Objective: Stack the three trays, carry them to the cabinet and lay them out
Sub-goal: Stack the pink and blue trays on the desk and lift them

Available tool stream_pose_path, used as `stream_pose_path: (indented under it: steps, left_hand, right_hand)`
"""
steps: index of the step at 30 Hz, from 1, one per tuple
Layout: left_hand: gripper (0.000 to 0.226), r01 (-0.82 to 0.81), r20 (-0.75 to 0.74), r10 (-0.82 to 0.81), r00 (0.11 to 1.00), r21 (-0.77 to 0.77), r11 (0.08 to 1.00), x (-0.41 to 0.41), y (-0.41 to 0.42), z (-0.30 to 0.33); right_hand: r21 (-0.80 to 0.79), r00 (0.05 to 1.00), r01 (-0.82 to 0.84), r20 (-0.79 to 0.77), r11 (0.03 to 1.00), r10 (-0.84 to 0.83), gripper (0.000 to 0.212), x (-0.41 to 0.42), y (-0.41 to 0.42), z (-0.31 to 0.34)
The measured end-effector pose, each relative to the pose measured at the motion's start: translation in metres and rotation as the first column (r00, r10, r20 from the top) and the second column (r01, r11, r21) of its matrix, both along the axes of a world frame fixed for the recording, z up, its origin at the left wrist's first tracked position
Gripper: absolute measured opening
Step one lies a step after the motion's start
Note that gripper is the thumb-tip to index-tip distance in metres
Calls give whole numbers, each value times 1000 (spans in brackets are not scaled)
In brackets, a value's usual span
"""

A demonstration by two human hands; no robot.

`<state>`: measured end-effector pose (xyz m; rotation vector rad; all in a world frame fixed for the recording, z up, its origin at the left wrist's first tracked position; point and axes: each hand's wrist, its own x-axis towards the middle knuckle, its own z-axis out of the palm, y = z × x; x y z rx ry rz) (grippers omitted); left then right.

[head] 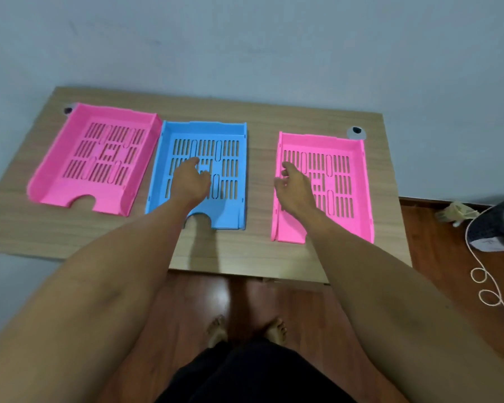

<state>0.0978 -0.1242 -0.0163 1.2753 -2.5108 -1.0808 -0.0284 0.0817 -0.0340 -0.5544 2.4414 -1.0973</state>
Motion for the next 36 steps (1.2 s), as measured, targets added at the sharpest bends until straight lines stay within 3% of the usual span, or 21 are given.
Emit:
stream_pose_path:
  steps: [7, 10, 14, 18, 29, 36]
  left_hand:
    - [36, -19, -1, 19, 1000, -35, 999, 54, -54, -19]
    - [41, -61, 22, 60, 998, 35, 998, 68, -67, -28]
    - [53, -98, 74, 90, 993, 118, 988, 81, -88, -55]
    - [33, -98, 146, 78, 986, 134, 986, 85, -93, -62]
    - [31, -48, 48, 44, 998, 84, 995, 64, -79, -12]
    - [26, -27, -15, 28, 999, 44, 999, 20, -26, 19]
  right_hand:
    - [16, 985, 0, 175, 1000, -3, 53, 48, -55, -22]
    - [65, 987, -15, 160, 998, 4, 37, 63, -64, -30]
    - [134, 989, -7, 148, 991, -13, 51, 70, -73, -51]
    - [153, 984, 76, 149, 985, -99, 51, 80, -78, -47]
    - [-28, 953, 268, 158, 963, -260, 52, 77, -61, -9]
    - [-37, 955, 284, 104, 958, -279, 40, 32, -1, 19]
